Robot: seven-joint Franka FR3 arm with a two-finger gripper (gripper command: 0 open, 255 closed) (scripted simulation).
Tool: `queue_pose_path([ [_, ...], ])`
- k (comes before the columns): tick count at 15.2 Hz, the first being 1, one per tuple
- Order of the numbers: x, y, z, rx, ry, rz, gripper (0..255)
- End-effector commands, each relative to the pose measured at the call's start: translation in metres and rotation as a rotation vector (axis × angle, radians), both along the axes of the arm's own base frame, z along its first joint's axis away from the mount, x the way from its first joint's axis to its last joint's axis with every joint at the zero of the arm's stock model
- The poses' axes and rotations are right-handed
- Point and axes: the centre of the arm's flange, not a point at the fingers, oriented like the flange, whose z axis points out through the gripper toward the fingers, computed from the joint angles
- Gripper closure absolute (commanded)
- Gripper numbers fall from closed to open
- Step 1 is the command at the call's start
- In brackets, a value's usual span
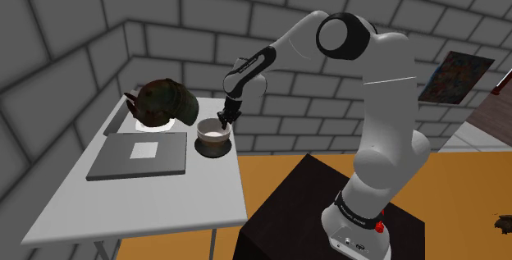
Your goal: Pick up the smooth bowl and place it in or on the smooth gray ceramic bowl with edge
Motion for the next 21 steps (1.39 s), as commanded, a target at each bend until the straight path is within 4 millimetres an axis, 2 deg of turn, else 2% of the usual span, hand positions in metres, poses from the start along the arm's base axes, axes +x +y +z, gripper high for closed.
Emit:
queue_pose_path([
  [1, 0.000, -0.001, -0.011, 0.000, -0.001, 0.000, 255],
  [3, 0.000, -0.001, -0.022, 0.000, -0.001, 0.000, 255],
  [11, 0.000, -0.001, -0.022, 0.000, -0.001, 0.000, 255],
  [12, 0.000, -0.001, -0.022, 0.000, -0.001, 0.000, 0],
  [17, 0.000, -0.001, -0.022, 0.000, -0.001, 0.000, 0],
  [21, -0.004, -0.008, 0.027, 0.000, -0.001, 0.000, 0],
])
